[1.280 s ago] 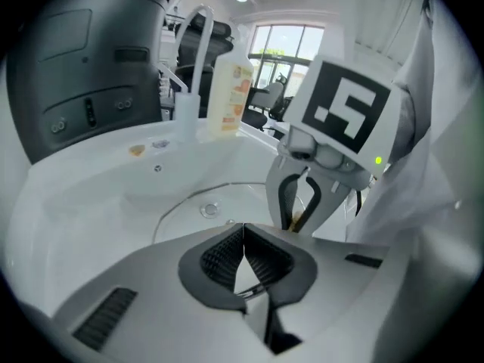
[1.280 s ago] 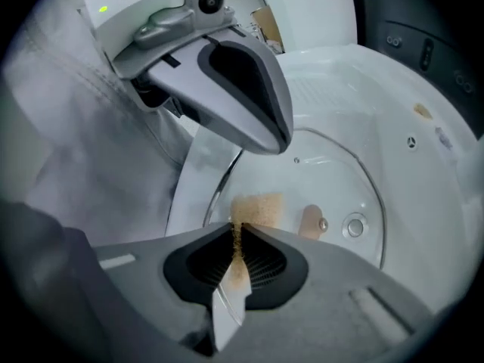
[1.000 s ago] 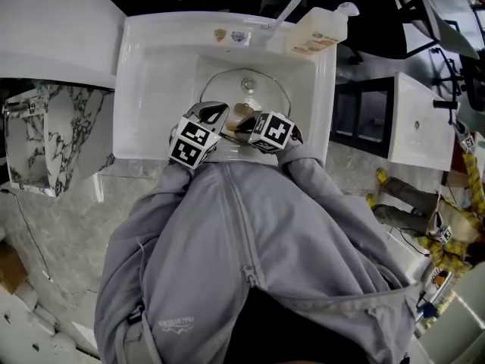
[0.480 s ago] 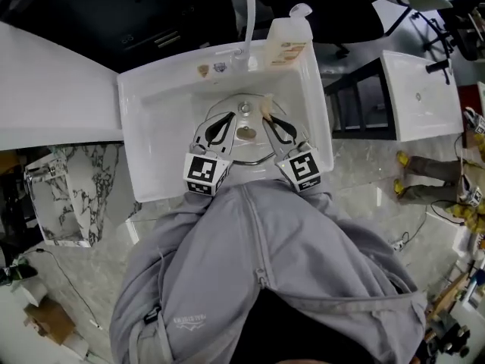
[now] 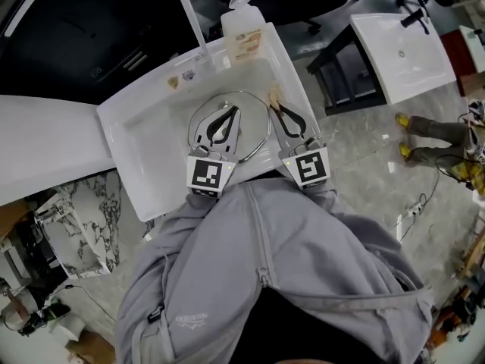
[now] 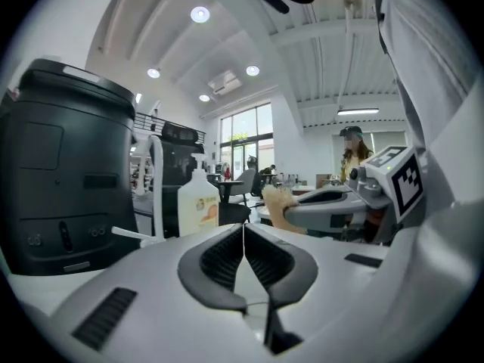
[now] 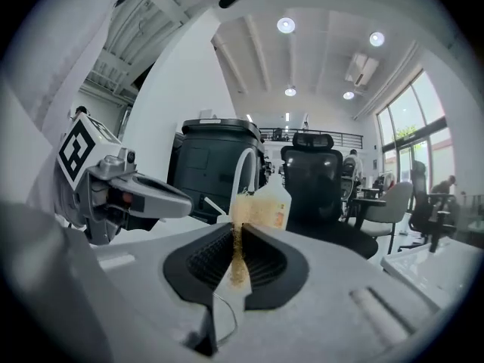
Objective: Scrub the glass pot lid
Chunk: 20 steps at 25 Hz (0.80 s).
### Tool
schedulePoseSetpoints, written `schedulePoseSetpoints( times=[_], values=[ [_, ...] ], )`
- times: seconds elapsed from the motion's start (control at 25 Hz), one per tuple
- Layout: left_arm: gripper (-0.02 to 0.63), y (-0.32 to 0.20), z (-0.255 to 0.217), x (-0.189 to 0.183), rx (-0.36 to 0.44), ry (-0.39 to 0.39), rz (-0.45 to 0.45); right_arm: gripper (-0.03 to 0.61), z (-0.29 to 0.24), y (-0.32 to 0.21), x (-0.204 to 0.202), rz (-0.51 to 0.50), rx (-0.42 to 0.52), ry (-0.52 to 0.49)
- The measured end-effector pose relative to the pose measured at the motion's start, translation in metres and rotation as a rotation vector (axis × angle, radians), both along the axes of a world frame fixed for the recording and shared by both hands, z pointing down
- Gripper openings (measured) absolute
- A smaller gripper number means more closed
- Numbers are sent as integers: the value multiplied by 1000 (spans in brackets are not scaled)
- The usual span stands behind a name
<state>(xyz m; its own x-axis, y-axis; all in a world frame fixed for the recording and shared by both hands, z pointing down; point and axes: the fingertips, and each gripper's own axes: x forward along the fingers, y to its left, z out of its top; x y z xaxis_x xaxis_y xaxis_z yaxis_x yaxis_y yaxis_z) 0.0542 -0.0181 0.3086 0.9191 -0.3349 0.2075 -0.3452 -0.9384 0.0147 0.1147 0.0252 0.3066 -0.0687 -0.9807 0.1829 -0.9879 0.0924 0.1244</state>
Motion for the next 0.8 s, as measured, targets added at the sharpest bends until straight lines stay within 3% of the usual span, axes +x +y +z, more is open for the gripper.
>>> schedulePoseSetpoints(
  times=[0.24, 0.4, 0.44, 0.48, 0.52, 0.68, 0.8],
  values=[
    [9, 36, 56, 50, -121, -121, 226, 29, 10, 32, 36, 123, -37, -21],
    [11, 50, 103, 65, -178, -236, 288, 29, 24, 46, 52, 155, -54, -34],
    [35, 54, 116, 66, -199, -277, 301, 29, 26, 49, 54, 161, -61, -36],
    [138, 58, 129, 67, -223, -321, 313, 29, 29, 53, 56, 168, -68, -38],
    [199, 62, 142, 67, -244, -372, 323, 29, 31, 57, 58, 175, -74, -42],
    [248, 74, 184, 65, -240, -593, 317, 29, 36, 69, 64, 201, -84, -65],
    [270, 81, 202, 67, -227, -707, 279, 29, 38, 73, 66, 210, -80, -75]
  ],
)
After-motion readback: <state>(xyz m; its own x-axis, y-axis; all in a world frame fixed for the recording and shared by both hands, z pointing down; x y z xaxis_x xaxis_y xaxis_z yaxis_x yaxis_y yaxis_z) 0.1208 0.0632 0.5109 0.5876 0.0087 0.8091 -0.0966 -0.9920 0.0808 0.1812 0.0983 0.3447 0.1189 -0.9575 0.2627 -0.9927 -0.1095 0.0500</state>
